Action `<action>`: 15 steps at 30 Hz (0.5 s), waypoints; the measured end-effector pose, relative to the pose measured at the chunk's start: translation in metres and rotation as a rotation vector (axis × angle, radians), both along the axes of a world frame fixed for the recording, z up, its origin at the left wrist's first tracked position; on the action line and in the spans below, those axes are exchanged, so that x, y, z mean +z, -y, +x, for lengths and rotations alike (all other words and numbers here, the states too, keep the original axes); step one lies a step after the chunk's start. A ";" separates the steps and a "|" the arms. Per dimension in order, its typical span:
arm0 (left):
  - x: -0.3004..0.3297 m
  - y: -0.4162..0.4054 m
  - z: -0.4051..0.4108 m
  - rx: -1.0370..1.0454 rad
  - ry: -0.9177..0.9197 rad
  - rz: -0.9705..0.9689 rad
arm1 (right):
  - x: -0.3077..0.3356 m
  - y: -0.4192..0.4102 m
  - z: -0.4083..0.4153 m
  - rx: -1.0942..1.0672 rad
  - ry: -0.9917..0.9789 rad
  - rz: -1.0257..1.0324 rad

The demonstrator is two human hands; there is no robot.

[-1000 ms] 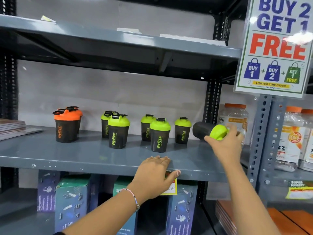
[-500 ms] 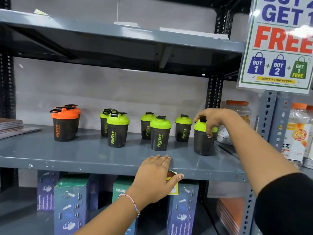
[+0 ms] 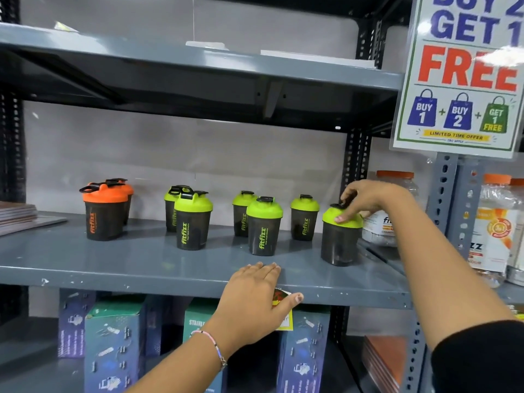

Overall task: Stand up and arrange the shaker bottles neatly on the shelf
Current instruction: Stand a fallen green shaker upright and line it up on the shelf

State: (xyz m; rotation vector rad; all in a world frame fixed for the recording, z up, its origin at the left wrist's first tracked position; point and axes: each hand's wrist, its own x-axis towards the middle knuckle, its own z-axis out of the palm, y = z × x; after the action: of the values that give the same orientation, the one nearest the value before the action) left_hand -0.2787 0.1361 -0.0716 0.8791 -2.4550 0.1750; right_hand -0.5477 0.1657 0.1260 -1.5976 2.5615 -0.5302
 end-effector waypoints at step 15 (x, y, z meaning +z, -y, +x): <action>0.020 0.005 -0.005 -0.001 -0.035 -0.030 | -0.001 0.011 0.039 -0.356 -0.334 -0.340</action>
State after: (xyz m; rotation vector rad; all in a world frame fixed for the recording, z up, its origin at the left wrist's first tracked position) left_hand -0.2837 0.1309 -0.0514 0.8615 -2.4142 0.1940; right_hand -0.5089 0.1544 0.1254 -1.4185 3.1824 -0.8297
